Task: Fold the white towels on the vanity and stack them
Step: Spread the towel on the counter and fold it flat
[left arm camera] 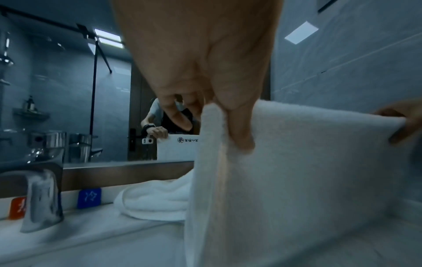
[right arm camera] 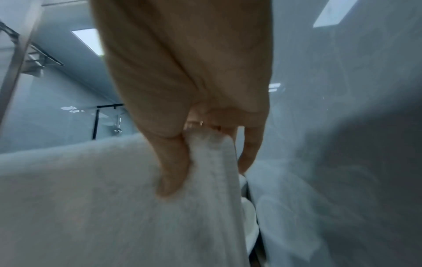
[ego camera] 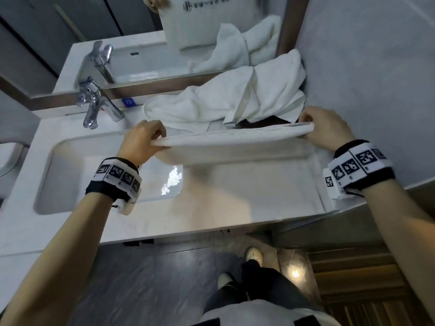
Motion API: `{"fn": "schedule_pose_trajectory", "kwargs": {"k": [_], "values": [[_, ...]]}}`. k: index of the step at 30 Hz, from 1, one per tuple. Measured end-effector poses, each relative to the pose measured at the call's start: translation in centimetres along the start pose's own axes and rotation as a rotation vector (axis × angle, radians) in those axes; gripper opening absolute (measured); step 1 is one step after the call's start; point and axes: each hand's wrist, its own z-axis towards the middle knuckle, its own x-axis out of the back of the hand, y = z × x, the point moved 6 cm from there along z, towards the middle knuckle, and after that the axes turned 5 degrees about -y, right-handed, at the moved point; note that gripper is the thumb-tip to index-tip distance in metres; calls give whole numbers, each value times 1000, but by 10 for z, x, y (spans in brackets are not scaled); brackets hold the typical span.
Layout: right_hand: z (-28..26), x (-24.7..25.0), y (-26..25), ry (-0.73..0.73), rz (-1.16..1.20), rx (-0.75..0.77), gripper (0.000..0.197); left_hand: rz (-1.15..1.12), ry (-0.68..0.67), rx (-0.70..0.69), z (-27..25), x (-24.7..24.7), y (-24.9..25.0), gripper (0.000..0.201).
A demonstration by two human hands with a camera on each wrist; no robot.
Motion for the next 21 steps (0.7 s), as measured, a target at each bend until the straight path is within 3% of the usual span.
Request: {"fn": "schedule_pose_trajectory", "kwargs": {"k": [3,5,7,11,17,19,21], "values": [[-18,10,-8,209,-90,77,29,41,166,-27,-14,1,11,19],[-31,-4,-6,245,-152,66,31,84,156,-95,-29,-20,17,19],[-42,-37,5,159,-219,-6,29,137,30,-132,-45,-57,17,25],[-72,-116,27,-241,-317,-169,29,259,-308,-70,-78,-134,2,34],[-86,-129,31,-377,-338,-204,30,283,-438,-37,-87,-147,-8,46],[-87,-124,26,-317,-323,-196,29,272,-381,4,-80,-135,-1,43],[-84,-119,15,-153,-238,-141,30,184,-213,10,-69,-126,19,49]]}}
